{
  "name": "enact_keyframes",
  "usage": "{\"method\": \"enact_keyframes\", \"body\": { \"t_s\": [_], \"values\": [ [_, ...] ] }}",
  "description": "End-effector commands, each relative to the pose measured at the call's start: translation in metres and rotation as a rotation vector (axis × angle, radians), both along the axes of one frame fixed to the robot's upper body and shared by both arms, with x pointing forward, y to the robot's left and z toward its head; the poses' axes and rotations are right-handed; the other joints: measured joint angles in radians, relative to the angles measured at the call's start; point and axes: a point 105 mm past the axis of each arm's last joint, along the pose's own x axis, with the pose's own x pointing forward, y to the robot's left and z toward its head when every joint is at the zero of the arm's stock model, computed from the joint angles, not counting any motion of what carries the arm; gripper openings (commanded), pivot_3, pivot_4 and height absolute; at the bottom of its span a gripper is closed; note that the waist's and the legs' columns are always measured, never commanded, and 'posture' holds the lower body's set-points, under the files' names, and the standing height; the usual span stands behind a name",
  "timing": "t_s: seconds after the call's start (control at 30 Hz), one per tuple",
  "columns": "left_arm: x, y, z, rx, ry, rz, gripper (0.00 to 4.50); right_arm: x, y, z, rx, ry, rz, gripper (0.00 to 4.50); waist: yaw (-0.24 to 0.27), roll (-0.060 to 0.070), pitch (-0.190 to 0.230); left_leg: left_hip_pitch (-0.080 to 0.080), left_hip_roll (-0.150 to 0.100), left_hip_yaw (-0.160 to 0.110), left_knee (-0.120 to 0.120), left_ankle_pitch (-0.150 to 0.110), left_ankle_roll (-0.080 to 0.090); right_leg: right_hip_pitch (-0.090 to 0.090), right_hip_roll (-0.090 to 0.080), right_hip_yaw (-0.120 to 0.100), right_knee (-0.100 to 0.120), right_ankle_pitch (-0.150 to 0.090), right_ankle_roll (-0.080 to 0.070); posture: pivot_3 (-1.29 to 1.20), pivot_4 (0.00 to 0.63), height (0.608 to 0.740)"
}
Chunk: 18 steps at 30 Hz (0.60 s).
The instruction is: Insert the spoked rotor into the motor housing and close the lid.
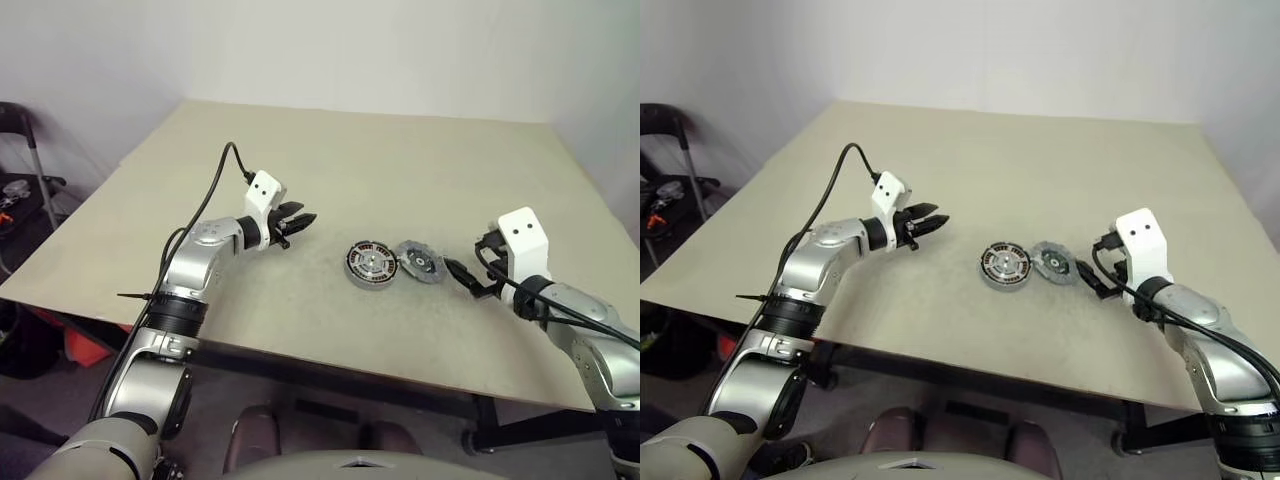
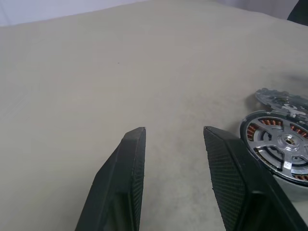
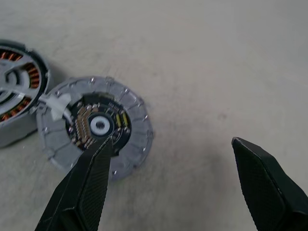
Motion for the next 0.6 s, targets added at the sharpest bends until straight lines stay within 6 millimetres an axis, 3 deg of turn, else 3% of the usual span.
{"method": "enact_keyframes", "body": {
  "t_s": [0.03,0.13,0.33,0.4,0.6],
  "values": [
    [0.002,-0.002,0.016,-0.008,-0.064,-0.013,2.03,0.0,-0.005,0.018,0.043,-0.065,-0.032,4.45,0.0,0.0,0.0,0.0,0.0,0.0,0.0,0.0,0.0,0.0,0.0,0.0,0.0,0.0,0.0,0.0,0.0,0.74],
    [0.002,-0.002,0.016,-0.006,-0.063,-0.014,2.03,-0.003,-0.004,0.006,0.233,-0.005,-0.097,4.45,0.001,0.0,0.0,0.001,0.0,0.0,0.0,0.0,0.001,0.001,0.0,0.0,0.0,0.0,0.0,0.0,0.0,0.74],
    [0.0,-0.002,0.013,0.004,-0.059,-0.018,2.03,0.009,-0.005,0.012,1.208,0.056,-0.342,4.45,-0.003,0.001,-0.001,0.002,-0.001,0.0,0.001,0.0,0.001,0.001,0.0,0.0,0.002,0.001,-0.002,0.0,0.0,0.74],
    [0.0,-0.001,0.013,0.006,-0.058,-0.018,2.03,0.008,-0.009,0.007,1.294,0.099,-0.411,4.45,0.001,0.001,-0.001,0.002,0.0,0.0,0.001,0.0,0.001,0.001,0.0,-0.001,0.002,0.001,-0.001,0.0,0.0,0.74],
    [0.0,0.0,0.013,0.012,-0.058,-0.019,2.03,-0.007,-0.003,-0.01,1.233,0.238,-0.462,4.45,0.002,0.002,-0.001,0.0,0.0,0.0,0.0,0.0,0.0,0.0,-0.001,-0.001,0.0,0.001,-0.001,0.0,0.0,0.74]
  ]
}}
